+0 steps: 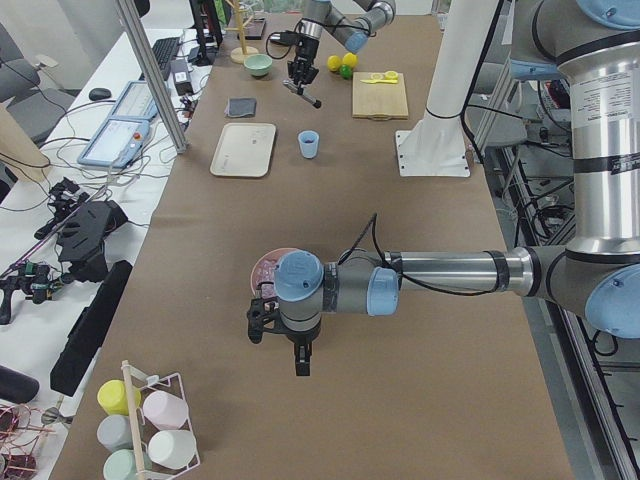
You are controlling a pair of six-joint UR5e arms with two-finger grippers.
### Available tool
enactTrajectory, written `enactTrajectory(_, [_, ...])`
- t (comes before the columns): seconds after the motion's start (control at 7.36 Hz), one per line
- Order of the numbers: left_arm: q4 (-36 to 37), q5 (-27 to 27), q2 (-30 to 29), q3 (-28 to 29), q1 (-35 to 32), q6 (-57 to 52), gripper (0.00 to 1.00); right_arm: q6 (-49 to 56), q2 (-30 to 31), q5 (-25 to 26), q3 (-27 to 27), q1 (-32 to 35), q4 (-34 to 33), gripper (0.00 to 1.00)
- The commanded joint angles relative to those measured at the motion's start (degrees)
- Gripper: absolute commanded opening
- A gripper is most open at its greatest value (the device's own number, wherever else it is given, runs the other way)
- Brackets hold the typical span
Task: Mash ice and strawberries in cup
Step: 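Lift the pestle with the right gripper and carry it over the cup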
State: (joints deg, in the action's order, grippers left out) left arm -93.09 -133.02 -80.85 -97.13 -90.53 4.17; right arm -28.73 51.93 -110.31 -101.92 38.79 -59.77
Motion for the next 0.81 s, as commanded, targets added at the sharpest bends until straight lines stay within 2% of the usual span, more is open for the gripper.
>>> enactTrajectory(0.0, [-0.33, -0.04, -0.01, 2.11, 0.0, 0.05, 0.99, -0.27, -0.44, 7.88, 1.71, -3.61, 13.37, 0.0])
enactTrajectory(0.14, [-0.25, 0.04, -0.01, 2.38, 0.0, 0.05, 0.99, -0.36, -0.17, 8.96, 3.99, -4.59, 20.07, 0.0])
enactTrajectory(0.41, [-0.33, 0.05, -0.01, 2.73, 0.0, 0.05, 0.99, -0.53, 2.81, 9.15, 10.73, -4.6, 39.54, 0.0])
enactTrajectory(0.68, [-0.34, 0.22, -0.01, 2.73, 0.0, 0.05, 0.99, -0.54, 3.96, 9.93, 18.48, -4.51, 50.05, 0.0])
